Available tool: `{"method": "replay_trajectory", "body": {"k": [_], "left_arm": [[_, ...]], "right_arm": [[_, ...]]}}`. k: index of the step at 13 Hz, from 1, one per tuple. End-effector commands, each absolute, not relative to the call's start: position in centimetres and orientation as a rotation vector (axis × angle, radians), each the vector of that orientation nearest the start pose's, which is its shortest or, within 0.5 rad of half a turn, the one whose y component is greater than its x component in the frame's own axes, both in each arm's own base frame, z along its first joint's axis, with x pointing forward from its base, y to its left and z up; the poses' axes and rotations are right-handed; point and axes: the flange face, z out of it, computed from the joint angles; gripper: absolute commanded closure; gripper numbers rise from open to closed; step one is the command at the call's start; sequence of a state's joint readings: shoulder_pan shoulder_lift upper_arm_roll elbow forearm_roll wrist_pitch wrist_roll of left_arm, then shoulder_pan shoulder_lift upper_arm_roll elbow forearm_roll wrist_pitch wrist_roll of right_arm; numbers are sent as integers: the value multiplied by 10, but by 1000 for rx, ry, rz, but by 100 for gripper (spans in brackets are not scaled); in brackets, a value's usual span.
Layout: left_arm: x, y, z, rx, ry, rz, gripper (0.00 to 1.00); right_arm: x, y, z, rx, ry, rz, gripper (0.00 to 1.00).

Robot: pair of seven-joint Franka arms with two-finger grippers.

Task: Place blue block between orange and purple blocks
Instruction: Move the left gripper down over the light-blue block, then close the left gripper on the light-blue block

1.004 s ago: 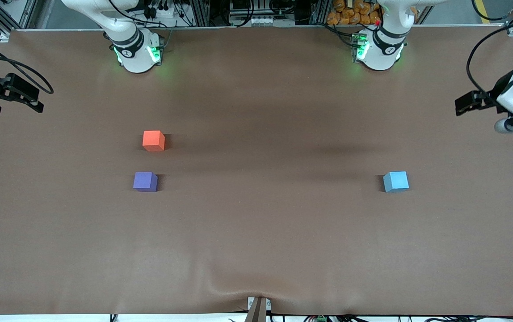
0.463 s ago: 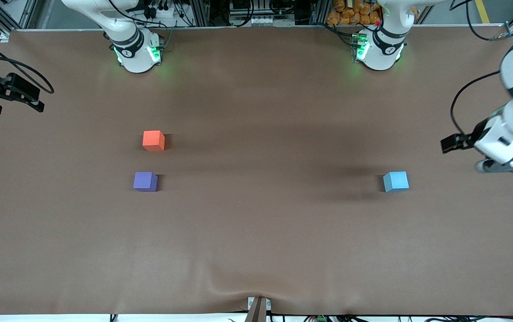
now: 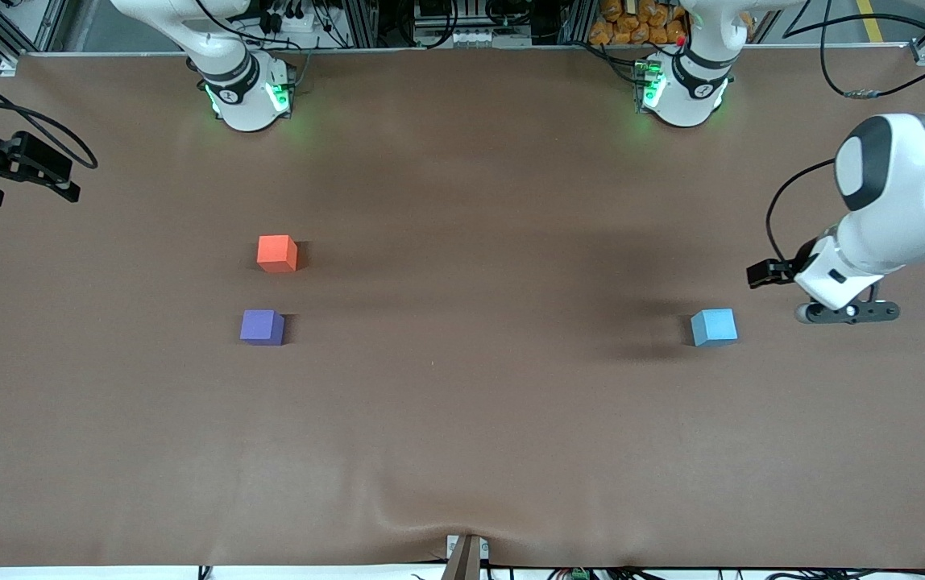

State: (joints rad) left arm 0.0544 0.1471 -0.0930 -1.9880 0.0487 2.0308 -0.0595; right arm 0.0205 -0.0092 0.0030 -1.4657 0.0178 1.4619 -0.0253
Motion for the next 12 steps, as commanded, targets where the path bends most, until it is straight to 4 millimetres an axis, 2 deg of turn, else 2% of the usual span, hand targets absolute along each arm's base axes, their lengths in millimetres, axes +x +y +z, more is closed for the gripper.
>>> {"method": "replay_trajectory", "body": {"k": [1, 3, 9, 12], "left_arm": [[573, -23, 366, -3120, 7, 146, 0], [571, -33, 349, -3127, 35, 115, 0], [570, -35, 286, -3147, 39, 33, 0], [569, -37, 262, -3155, 41, 5, 0]], "right_arm": [[538, 15, 670, -3120, -57, -5, 0], [538, 16, 670, -3120, -59, -5, 0], [538, 16, 670, -3120, -59, -2, 0], [538, 16, 670, -3120, -59, -2, 0]]}}
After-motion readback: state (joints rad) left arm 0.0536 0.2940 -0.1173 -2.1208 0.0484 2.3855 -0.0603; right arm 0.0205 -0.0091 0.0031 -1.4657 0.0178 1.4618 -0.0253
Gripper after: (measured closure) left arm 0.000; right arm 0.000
